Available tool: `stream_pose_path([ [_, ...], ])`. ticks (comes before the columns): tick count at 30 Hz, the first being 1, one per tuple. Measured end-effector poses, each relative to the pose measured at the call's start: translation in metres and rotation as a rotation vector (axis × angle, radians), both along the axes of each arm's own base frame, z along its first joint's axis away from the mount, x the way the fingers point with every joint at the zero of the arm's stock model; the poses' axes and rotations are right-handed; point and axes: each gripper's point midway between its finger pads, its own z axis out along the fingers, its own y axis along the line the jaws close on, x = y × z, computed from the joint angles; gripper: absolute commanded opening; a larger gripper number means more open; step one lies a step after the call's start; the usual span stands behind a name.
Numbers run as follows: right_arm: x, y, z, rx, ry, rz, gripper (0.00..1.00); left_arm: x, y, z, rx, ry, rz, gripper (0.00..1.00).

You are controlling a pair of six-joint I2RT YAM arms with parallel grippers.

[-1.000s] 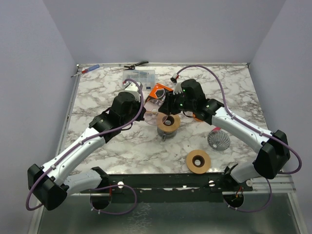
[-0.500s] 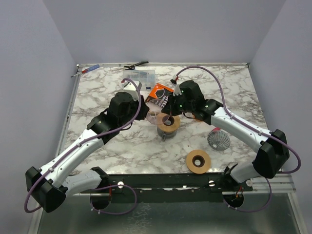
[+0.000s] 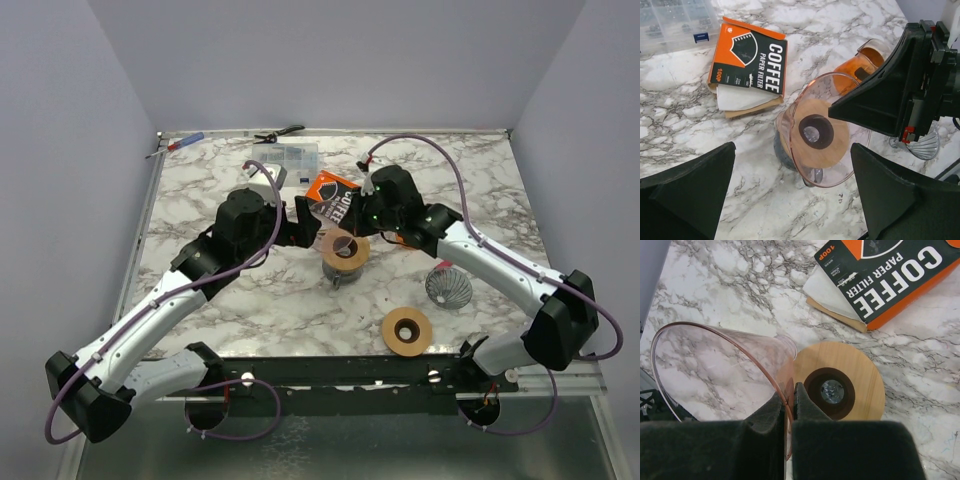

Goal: Place the coffee filter in the dripper

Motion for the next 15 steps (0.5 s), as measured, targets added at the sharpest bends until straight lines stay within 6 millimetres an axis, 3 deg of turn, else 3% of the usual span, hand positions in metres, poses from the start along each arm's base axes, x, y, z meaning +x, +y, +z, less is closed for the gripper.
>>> stream_pose_path([
  [7,0.000,-0.013,0.010,-0.019,-0.026,-0.047,0.00,-0.003,0.003,0.024,-0.052,-0.068,0.003,0.99],
  [15,-0.001,-0.036,0.011,-0.048,-0.002,-0.090,0.00,0.004,0.010,0.025,-0.027,-0.091,0.034,0.99],
])
